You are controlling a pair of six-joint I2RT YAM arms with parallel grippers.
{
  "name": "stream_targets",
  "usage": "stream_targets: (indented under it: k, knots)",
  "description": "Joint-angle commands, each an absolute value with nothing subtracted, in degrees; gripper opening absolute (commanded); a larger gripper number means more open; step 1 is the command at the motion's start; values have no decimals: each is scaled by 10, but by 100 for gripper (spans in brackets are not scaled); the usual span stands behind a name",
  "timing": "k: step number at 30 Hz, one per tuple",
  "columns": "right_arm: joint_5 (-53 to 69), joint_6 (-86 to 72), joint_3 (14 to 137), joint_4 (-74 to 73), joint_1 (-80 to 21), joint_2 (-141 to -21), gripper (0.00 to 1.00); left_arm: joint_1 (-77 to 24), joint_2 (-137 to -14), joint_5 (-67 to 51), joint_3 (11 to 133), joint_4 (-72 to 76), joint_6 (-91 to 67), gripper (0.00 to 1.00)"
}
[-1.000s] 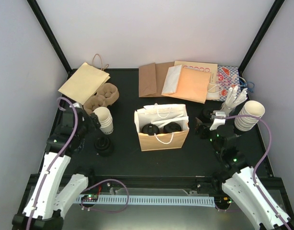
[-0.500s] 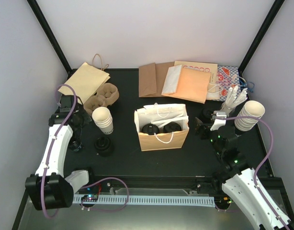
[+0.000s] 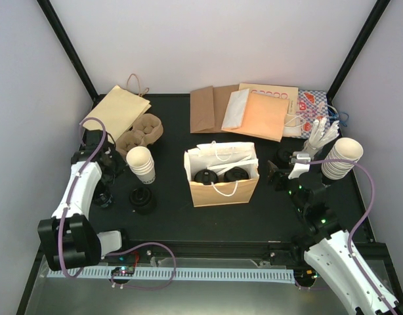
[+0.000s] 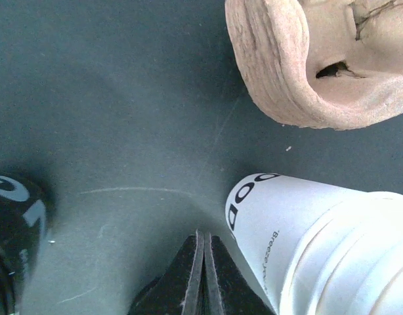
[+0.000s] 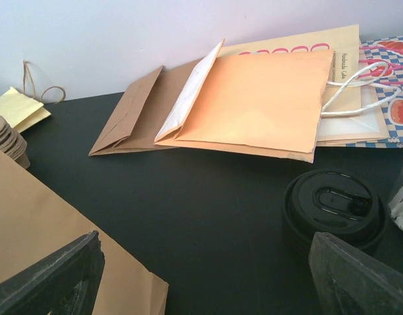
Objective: Pack the takeout coffee
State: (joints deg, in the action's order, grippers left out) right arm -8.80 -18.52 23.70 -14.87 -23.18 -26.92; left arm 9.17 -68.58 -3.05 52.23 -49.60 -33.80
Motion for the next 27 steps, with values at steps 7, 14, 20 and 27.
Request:
stream_targets:
  k: [7,14,20,27]
  knots:
    - [-90,-194,234,-127,-234,-258,88,98,-727,-114,510,-440,-369,2]
    - [-89,-193,235,-128,-235,-252,87,99,-761,-146,491,-402,-396,2]
    - [-89,-192,235,-130,-235,-250,87,100,-779,-187,467,-365,-409,2]
    - [-90,-193,235,-129,-235,-252,87,99,-794,-219,451,-334,-411,2]
